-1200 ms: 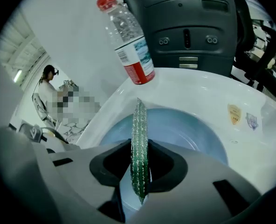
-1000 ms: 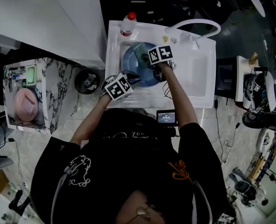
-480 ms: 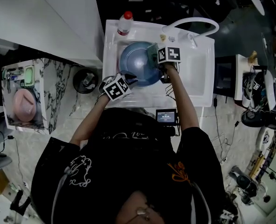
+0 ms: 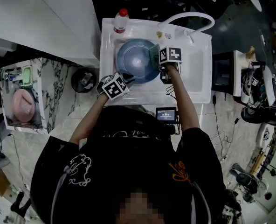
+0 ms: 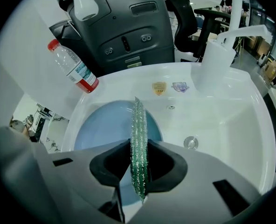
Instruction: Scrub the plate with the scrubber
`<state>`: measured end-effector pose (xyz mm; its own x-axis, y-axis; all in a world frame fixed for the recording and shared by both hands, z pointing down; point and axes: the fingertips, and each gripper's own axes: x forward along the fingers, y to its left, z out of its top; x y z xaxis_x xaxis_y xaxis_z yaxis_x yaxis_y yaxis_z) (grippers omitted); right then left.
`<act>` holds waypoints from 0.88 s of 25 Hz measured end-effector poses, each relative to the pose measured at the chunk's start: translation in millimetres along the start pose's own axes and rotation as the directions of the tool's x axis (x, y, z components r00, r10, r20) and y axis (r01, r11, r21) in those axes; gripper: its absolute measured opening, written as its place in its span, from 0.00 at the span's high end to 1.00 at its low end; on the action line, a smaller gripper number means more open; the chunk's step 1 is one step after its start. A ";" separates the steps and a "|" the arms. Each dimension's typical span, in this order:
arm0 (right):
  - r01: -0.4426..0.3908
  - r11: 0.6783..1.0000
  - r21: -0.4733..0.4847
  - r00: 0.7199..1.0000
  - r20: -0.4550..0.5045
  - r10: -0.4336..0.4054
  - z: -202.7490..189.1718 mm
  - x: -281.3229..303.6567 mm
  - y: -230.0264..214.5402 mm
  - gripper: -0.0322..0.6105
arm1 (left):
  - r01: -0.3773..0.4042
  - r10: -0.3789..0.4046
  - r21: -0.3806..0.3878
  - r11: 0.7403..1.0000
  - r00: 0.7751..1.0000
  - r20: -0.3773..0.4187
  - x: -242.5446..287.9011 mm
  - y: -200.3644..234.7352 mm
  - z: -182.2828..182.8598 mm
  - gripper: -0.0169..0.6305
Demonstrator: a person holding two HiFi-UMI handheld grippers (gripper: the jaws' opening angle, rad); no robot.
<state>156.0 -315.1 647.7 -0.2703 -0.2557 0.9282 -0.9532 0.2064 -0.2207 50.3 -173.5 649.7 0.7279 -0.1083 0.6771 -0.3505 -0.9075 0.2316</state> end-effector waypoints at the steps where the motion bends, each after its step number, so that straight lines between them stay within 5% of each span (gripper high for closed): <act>1: -0.016 1.000 -0.016 1.000 0.018 0.016 1.4 -0.6 3.7 0.81 | -0.001 0.001 -0.010 1.000 1.000 0.005 -0.2 0.1 0.0 0.89; 8: -0.175 0.967 -0.187 0.979 0.074 0.191 -1.0 -4.5 81.5 0.81 | -0.012 0.012 -0.017 1.000 1.000 0.013 -3.2 -2.2 -0.3 0.89; 14: -0.374 0.888 -0.268 0.927 -0.077 0.368 -26.1 7.6 150.0 0.81 | -0.018 0.018 0.005 1.000 1.000 0.009 -6.2 -3.6 -3.3 0.89; 17: -0.385 0.872 -0.303 0.922 -0.158 0.353 -32.0 15.4 158.7 0.81 | -0.019 0.019 0.008 1.000 1.000 0.010 -6.0 -4.5 -4.4 0.89; 22: -0.320 0.892 -0.318 0.942 -0.204 0.265 -35.9 29.0 144.9 0.81 | -0.012 0.012 -0.007 1.000 1.000 0.021 -5.7 -3.8 -3.2 0.89</act>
<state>14.9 -258.7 653.4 -0.4799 0.0065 0.8773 -0.7212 0.5665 -0.3987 45.6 -168.1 647.1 0.7362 -0.1276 0.6646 -0.3629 -0.9034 0.2284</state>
